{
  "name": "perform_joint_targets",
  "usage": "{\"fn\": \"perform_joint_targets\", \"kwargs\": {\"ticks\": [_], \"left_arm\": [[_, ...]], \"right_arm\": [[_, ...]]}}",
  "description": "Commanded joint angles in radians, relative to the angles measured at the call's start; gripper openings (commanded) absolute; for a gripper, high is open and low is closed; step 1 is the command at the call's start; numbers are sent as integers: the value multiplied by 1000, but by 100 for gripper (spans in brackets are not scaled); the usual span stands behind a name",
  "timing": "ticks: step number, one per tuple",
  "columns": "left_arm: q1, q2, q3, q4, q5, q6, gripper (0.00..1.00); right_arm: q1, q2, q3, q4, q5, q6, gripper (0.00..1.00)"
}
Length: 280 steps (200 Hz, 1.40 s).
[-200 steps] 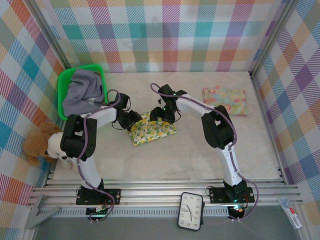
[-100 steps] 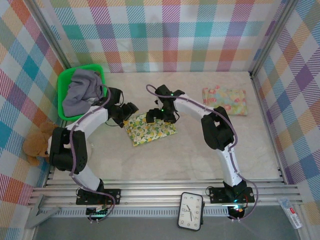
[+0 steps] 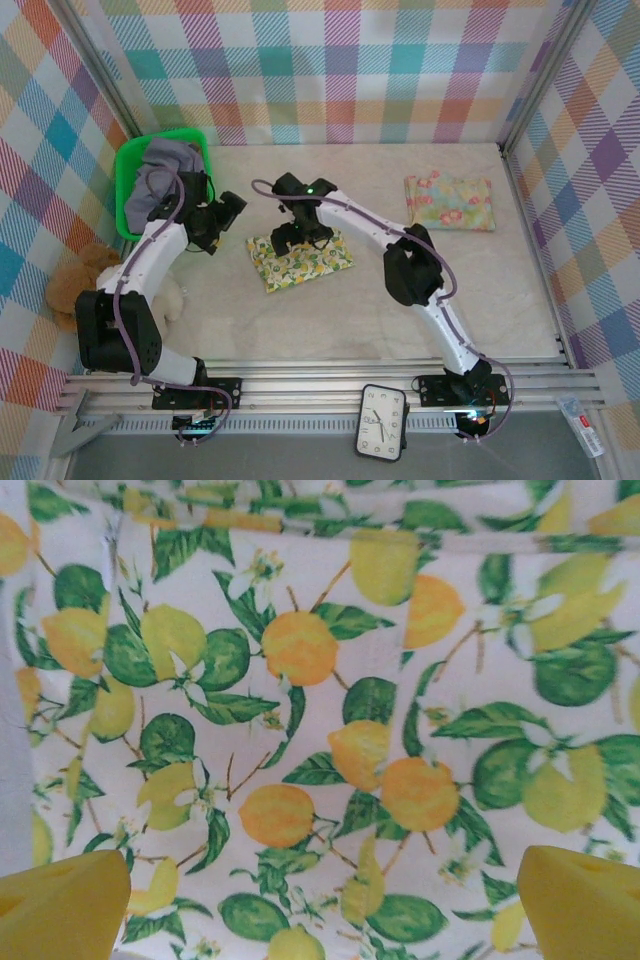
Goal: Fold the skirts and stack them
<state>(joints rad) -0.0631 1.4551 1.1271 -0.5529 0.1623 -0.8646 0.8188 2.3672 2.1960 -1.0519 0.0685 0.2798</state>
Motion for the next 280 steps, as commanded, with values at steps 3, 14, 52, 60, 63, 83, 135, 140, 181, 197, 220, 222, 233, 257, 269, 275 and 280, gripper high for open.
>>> {"fn": "perform_joint_targets", "kwargs": {"ticks": [3,14,52,60,63,83,135,140,181,197,220,222,233,257,269,275,280], "left_arm": [[23,-20,-30,-42,-13,-1,100],[26,-19,-33,-42,-8,-1,100],[29,-3,-34,-30,24,7,100],[29,3,-38,-21,39,8,100],[29,3,-37,-19,45,7,100],[29,22,-41,-16,64,9,100],[22,55,-62,11,140,14,100],[17,60,-61,12,154,14,100],[-59,78,-40,60,259,-30,100],[-103,105,-26,91,288,-55,100],[-148,179,-24,162,321,-96,100],[-150,187,-23,167,324,-99,100],[-153,227,-20,181,324,-103,100],[-144,288,-16,137,229,-76,100],[-139,312,-20,114,193,-53,100],[-138,325,-20,98,177,-42,100],[-138,337,-22,90,171,-33,100]], "right_arm": [[14,73,96,-126,43,-46,99],[20,111,145,-163,52,-50,99],[31,138,189,-194,70,-35,99],[31,132,180,-185,68,-37,99],[31,130,176,-183,69,-37,99],[31,151,181,-191,76,-51,99],[31,187,165,-224,17,-16,99],[31,163,149,-207,12,-13,99],[-8,-91,-40,-11,-1,50,99],[-59,-208,-218,136,-10,117,99],[-169,-308,-423,319,-118,218,99],[-180,-312,-437,333,-133,226,99],[-238,-328,-502,401,-228,245,99],[-326,-329,-592,545,-425,196,100],[-348,-306,-581,526,-465,160,98],[-354,-291,-570,507,-472,141,97],[-358,-282,-562,492,-469,129,96]]}}
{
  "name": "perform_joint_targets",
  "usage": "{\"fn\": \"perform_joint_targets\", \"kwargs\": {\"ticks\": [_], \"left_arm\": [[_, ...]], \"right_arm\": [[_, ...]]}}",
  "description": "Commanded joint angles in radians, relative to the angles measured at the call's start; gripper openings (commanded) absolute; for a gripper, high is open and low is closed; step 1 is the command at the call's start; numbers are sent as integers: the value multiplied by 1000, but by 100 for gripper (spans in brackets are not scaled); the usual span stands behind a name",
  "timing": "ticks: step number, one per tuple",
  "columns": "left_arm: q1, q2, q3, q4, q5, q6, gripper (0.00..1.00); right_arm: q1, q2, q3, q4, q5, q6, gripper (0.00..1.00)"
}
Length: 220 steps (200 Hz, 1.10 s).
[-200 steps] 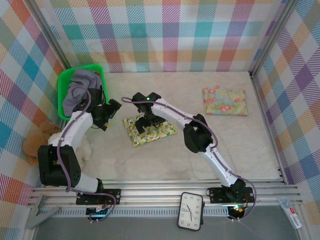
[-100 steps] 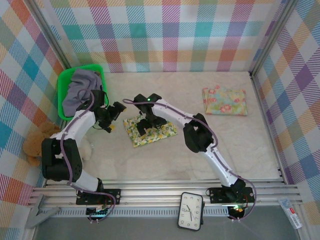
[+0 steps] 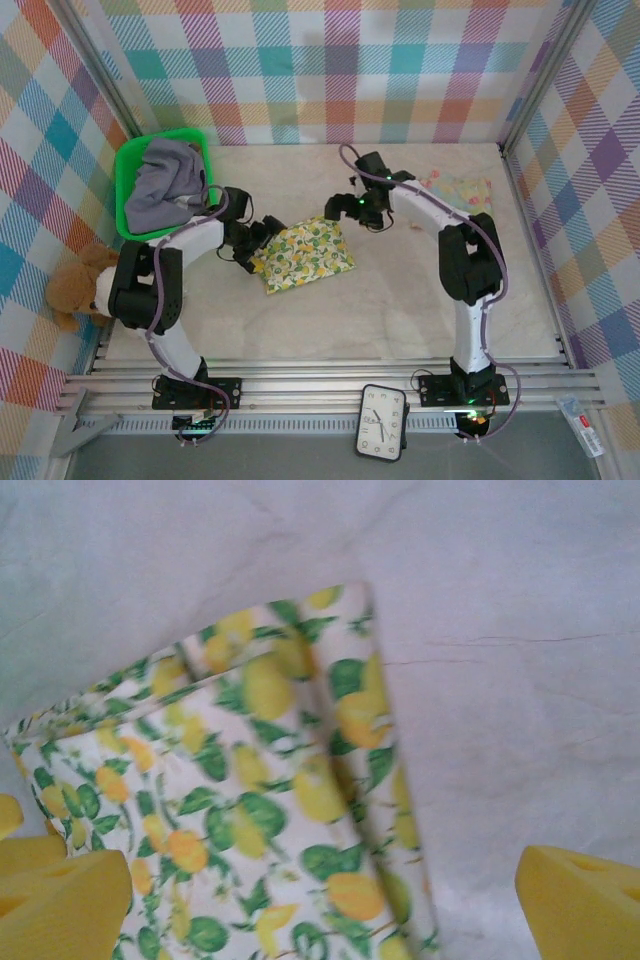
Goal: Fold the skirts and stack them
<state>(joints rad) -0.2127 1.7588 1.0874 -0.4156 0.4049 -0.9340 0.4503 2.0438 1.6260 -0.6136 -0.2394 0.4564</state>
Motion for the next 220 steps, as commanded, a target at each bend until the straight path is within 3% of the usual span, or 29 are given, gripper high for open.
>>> {"fn": "perform_joint_targets", "kwargs": {"ticks": [1,76,97,151,206,220], "left_arm": [[12,35,17,-49,-73,38,100],[22,72,-30,-74,-100,73,100],[24,76,-19,-84,-95,84,100],[23,78,-15,-85,-87,93,100],[24,71,-14,-89,-82,98,100],[24,63,-8,-90,-70,99,100]], "right_arm": [[10,44,8,50,-159,-49,96],[3,160,-6,26,-238,-8,89],[9,180,-21,47,-353,-7,82],[28,190,-74,126,-467,24,62],[28,219,-96,249,-478,116,26],[28,210,-90,273,-485,123,11]]}}
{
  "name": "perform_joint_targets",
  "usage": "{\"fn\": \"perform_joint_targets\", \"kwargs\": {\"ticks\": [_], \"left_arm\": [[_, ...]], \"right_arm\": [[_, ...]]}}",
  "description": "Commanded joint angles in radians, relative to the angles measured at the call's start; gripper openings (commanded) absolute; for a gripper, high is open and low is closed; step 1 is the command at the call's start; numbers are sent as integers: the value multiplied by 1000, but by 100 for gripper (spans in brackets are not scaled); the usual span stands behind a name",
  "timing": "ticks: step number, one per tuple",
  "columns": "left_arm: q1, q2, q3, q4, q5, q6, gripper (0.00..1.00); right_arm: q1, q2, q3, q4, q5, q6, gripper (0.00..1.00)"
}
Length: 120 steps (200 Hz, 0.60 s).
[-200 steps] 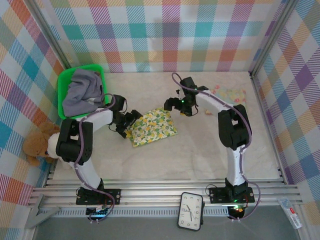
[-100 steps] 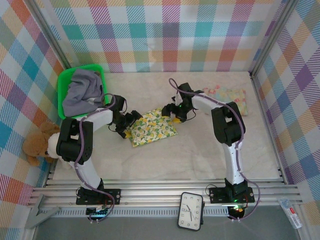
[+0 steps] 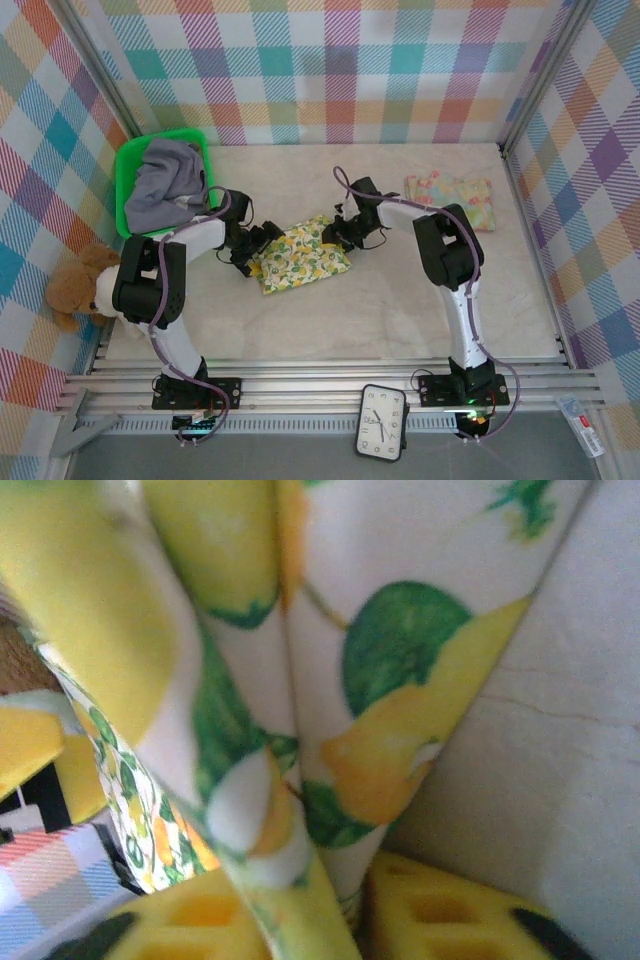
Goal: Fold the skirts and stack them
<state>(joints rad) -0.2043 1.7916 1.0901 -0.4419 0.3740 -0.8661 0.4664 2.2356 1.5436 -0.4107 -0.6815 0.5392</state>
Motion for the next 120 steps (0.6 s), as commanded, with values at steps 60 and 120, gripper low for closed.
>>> {"fn": "perform_joint_targets", "kwargs": {"ticks": [60,120], "left_arm": [[44,-93,58,-134,-70,72,100],[75,-90,73,-163,-93,89,100]], "right_arm": [[-23,-172,54,-197,286,-226,0],[-120,-225,241,-593,640,-572,0]]}}
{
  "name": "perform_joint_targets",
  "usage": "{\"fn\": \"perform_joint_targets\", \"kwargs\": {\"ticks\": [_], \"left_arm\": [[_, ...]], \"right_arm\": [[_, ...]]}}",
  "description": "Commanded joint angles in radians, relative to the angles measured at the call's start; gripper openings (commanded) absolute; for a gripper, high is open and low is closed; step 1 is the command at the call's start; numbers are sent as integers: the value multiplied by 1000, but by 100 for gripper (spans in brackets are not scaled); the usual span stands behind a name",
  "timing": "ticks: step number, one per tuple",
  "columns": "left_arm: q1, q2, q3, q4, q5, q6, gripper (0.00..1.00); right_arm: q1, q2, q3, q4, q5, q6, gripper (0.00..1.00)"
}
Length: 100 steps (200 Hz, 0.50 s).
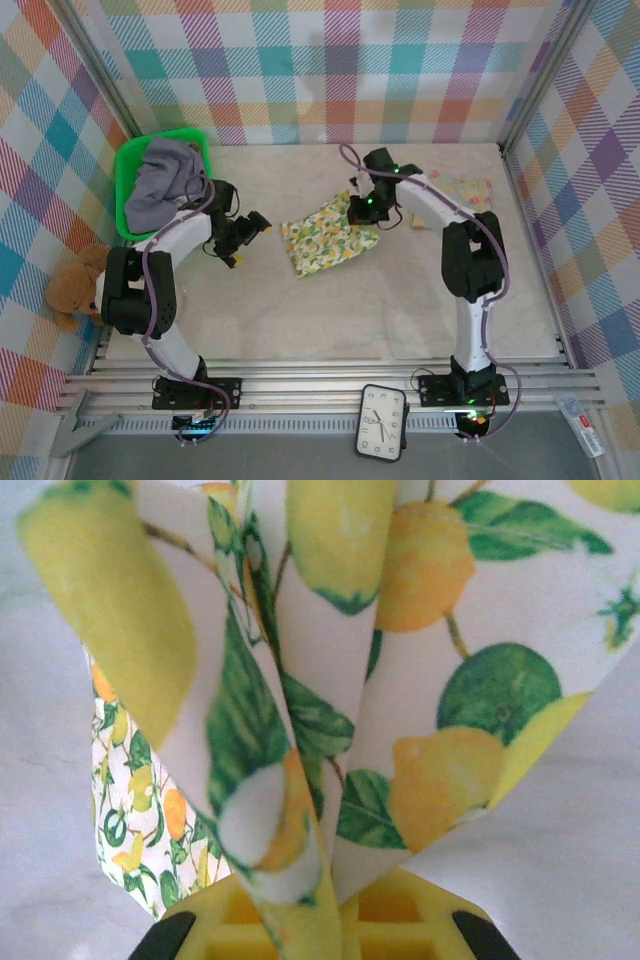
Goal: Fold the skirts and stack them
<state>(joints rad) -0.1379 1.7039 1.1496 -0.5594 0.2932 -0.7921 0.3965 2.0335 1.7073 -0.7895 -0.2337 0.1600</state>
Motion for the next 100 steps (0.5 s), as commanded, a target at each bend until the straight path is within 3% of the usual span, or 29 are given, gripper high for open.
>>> {"fn": "perform_joint_targets", "kwargs": {"ticks": [1,57,100], "left_arm": [[9,-2,12,-44,-11,14,100],[9,23,6,-22,8,-6,100],[9,30,14,-36,2,-1,100]], "right_arm": [[-51,-23,79,-219,197,-195,0],[-156,48,318,-360,407,-300,0],[-243,116,482,-427,405,-345,0]]}}
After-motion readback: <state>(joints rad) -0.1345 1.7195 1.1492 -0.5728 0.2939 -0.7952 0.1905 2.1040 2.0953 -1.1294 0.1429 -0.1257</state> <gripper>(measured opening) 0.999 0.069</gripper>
